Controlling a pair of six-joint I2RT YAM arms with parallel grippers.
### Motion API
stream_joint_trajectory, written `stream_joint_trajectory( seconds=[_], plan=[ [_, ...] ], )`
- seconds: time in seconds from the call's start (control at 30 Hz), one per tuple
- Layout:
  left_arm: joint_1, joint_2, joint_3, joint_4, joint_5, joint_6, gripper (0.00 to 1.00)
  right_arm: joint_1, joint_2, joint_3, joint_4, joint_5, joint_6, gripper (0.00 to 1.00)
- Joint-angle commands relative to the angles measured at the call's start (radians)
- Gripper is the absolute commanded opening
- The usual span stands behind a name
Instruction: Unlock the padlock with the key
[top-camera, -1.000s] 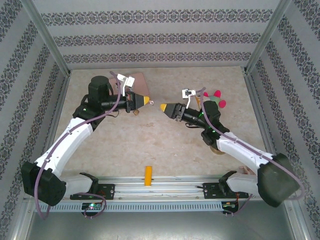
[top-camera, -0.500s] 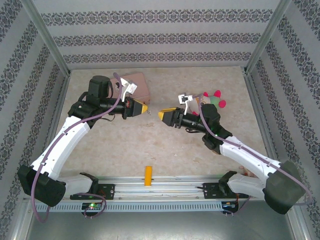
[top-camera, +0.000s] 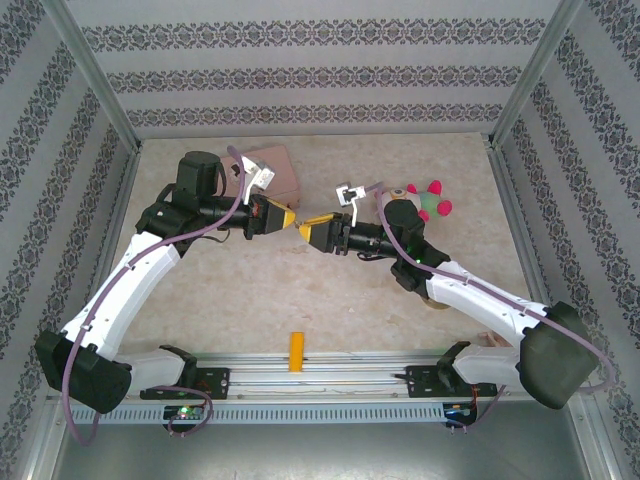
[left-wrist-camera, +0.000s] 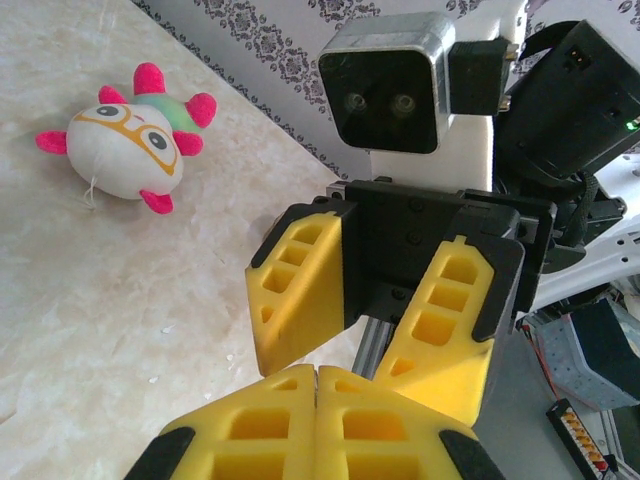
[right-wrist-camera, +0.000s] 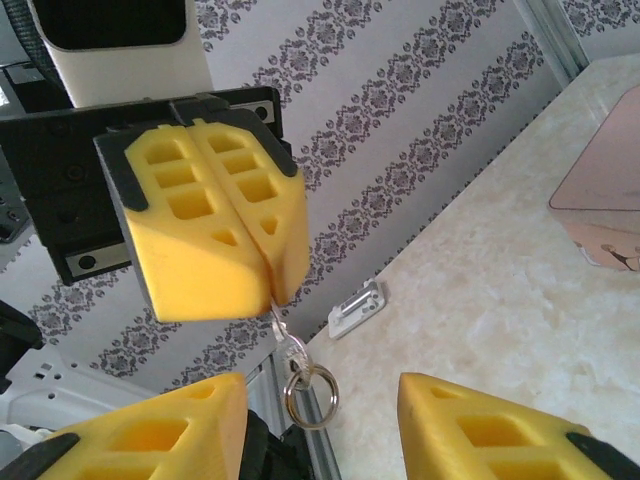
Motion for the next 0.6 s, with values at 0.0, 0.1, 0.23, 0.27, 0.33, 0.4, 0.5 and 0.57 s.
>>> stream_joint_trajectory(
  seconds=[0.0, 0.1, 0.23, 0.27, 0.33, 0.4, 0.5, 0.57],
  plan=[
    [-0.011, 0.001, 0.003, -0.03, 0.022, 0.026, 0.0, 0.008, 0.007, 0.039, 0.043, -0.03, -0.019, 0.42],
    [-0.011, 0.007, 0.0, -0.025, 0.027, 0.02, 0.0, 0.01, 0.008, 0.044, 0.044, -0.034, -0.019, 0.41],
    [-0.01, 0.011, -0.002, -0.011, 0.038, 0.011, 0.0, 0.01, 0.013, 0.05, 0.048, -0.039, -0.018, 0.39],
    [-0.011, 0.013, -0.002, -0.007, 0.039, 0.008, 0.0, 0.009, 0.016, 0.052, 0.05, -0.04, -0.017, 0.38],
    [-0.01, 0.013, -0.005, 0.001, 0.042, 0.003, 0.0, 0.011, 0.024, 0.055, 0.055, -0.044, -0.014, 0.37],
    [-0.011, 0.015, -0.006, 0.008, 0.045, -0.001, 0.0, 0.011, 0.032, 0.056, 0.059, -0.048, -0.011, 0.36],
    [-0.012, 0.016, -0.008, 0.011, 0.048, -0.005, 0.0, 0.012, 0.041, 0.061, 0.065, -0.055, -0.009, 0.34],
    [-0.011, 0.015, -0.008, 0.013, 0.045, -0.007, 0.0, 0.011, 0.044, 0.063, 0.067, -0.057, -0.009, 0.33]
  ],
)
